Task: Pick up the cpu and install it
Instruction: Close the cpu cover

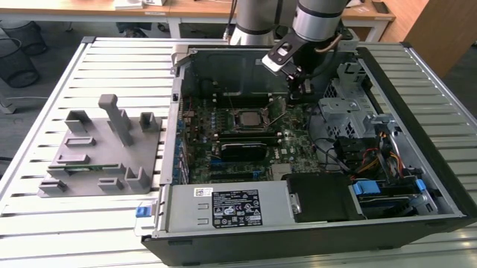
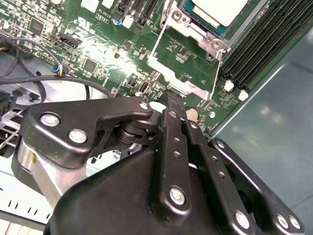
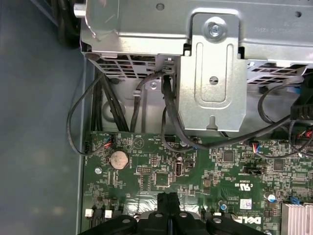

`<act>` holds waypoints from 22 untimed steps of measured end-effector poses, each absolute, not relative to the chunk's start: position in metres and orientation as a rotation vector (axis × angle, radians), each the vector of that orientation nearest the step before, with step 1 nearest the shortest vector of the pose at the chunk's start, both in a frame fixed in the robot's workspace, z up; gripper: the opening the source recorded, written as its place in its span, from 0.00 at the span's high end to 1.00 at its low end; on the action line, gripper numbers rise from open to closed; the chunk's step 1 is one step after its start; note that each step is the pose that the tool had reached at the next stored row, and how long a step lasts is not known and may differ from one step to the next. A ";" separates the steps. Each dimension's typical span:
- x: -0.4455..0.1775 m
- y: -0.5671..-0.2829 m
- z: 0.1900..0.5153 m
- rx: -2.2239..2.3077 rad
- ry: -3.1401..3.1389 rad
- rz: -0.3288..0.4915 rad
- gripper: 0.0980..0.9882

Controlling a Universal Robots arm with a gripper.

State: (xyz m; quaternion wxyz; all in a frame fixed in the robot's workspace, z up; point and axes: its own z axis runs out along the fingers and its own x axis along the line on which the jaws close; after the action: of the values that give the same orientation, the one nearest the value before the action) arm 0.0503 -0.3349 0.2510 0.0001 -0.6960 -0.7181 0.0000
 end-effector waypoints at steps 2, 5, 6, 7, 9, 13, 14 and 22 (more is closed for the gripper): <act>0.050 -0.334 0.249 -2.186 -2.255 0.001 0.99; 0.050 -0.334 0.246 -2.186 -2.255 0.001 0.99; 0.049 -0.334 0.246 -2.186 -2.255 0.002 0.99; 0.047 -0.334 0.246 -2.186 -2.255 0.001 0.99; 0.045 -0.334 0.246 -2.186 -2.255 0.001 0.99; 0.044 -0.334 0.246 -2.186 -2.255 0.001 0.99; 0.043 -0.334 0.246 -2.186 -2.255 0.001 0.99; 0.039 -0.334 0.246 -2.186 -2.255 0.001 0.99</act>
State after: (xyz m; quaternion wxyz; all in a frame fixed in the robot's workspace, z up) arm 0.0386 -0.3342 0.2457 0.0005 -0.6960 -0.7180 0.0004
